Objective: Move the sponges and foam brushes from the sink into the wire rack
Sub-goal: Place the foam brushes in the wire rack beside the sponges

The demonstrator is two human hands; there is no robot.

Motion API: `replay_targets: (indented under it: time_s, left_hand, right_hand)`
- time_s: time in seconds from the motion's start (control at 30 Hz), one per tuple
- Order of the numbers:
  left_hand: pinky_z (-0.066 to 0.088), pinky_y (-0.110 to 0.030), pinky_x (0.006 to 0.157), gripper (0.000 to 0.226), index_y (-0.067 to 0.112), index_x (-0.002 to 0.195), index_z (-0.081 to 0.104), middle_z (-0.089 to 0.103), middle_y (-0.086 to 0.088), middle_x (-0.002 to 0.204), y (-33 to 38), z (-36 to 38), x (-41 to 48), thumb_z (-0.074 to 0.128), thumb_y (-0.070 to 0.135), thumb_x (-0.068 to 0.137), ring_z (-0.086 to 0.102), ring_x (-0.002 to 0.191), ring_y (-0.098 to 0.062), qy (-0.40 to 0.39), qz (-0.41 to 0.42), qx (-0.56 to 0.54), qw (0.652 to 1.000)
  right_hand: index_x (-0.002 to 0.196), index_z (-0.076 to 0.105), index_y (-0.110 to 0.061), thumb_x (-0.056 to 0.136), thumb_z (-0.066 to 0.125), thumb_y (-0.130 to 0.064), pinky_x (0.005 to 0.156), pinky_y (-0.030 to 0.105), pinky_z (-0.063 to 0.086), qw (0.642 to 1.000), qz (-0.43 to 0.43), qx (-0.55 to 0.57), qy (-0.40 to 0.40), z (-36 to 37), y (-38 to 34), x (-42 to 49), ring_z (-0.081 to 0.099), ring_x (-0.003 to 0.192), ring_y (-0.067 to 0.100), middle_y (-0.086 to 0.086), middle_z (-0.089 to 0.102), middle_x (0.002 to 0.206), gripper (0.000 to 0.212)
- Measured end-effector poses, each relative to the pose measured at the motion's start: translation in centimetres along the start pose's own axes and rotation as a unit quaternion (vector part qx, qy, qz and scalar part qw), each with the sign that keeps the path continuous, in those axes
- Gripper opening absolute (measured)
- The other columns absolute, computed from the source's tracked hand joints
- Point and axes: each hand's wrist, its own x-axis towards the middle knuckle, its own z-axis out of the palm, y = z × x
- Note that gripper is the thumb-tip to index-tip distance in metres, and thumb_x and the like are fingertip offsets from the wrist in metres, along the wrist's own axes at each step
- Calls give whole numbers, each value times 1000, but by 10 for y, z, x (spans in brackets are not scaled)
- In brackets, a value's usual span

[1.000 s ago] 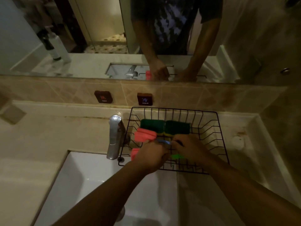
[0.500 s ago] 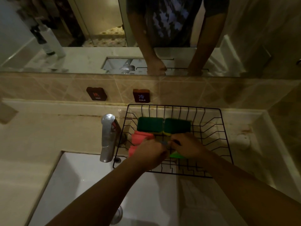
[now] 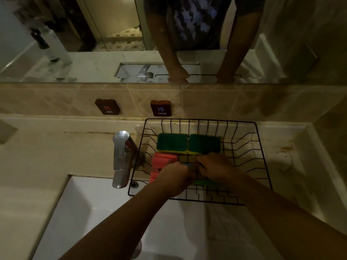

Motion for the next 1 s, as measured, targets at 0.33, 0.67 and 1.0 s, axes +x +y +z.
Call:
replay_targets:
  time_s: [0.33,0.67,1.0]
  left_hand:
    - [55,-35,87,17,16,108,65,69,-6,100,-1,4,5,54,22,96,65,92,-19,-34,-39,-2,999]
    - [54,-34,85,18,14,104,67,70,-7,98,-2,7,6,52,22,97,65,91,-20,-46,-36,17,998]
    - [50,-29,82,20,14,104,67,69,-6,99,-2,8,7,50,22,98,65,91,-18,-48,-23,20,998]
  right_hand:
    - [99,65,-21,97,48,-37,75,37,50,999,1,-24,44,3,-5,0,62,92,27,6,67,99,23]
    - [108,65,-21,99,45,-34,79,34,45,997,-1,-49,66,-1,-9,-7,60,102,26,6,67,110,25]
    - [111,63,-18,96,51,-33,84,36,48,998,-1,-32,51,7,-6,-8,59,105,29,9,64,115,24]
